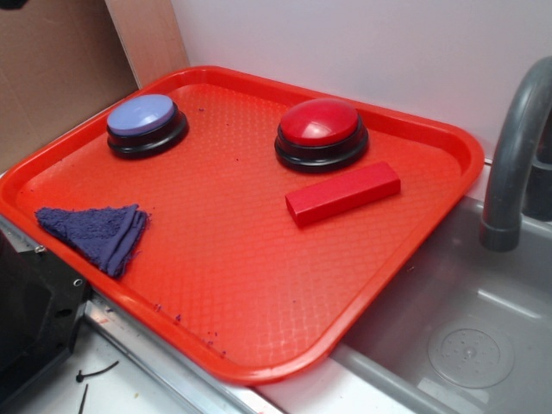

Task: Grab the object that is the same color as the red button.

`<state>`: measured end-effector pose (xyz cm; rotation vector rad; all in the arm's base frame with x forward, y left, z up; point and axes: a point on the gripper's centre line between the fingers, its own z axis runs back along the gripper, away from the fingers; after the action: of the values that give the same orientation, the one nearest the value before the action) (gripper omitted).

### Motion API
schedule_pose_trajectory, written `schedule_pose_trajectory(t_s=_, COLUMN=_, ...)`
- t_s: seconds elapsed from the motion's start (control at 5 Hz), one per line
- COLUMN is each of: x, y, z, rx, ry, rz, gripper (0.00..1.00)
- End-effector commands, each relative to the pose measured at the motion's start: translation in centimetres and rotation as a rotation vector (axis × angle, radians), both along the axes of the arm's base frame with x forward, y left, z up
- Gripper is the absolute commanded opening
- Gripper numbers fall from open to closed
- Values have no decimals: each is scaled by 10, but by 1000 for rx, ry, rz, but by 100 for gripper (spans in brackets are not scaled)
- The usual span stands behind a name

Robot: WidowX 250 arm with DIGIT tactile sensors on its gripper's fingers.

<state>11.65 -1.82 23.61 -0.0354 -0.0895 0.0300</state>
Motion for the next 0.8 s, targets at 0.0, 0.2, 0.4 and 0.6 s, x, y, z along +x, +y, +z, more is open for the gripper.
schedule_pose_trajectory(t_s=0.0, x=0, y=0, z=0, rx=0, ry=0, rz=0, gripper=100)
schedule_pose_trajectory(t_s=0.2, x=18, y=-8, z=-13, rx=46, ry=-55, rz=52, gripper=100)
schedule_pose_trajectory(t_s=0.4, x=39, y=-17, z=-31, rx=50, ry=-77, rz=43, gripper=100)
schedule_pose_trajectory(t_s=0.6, x=58, y=-24, z=-52, rx=44, ry=-98, rz=24, gripper=100)
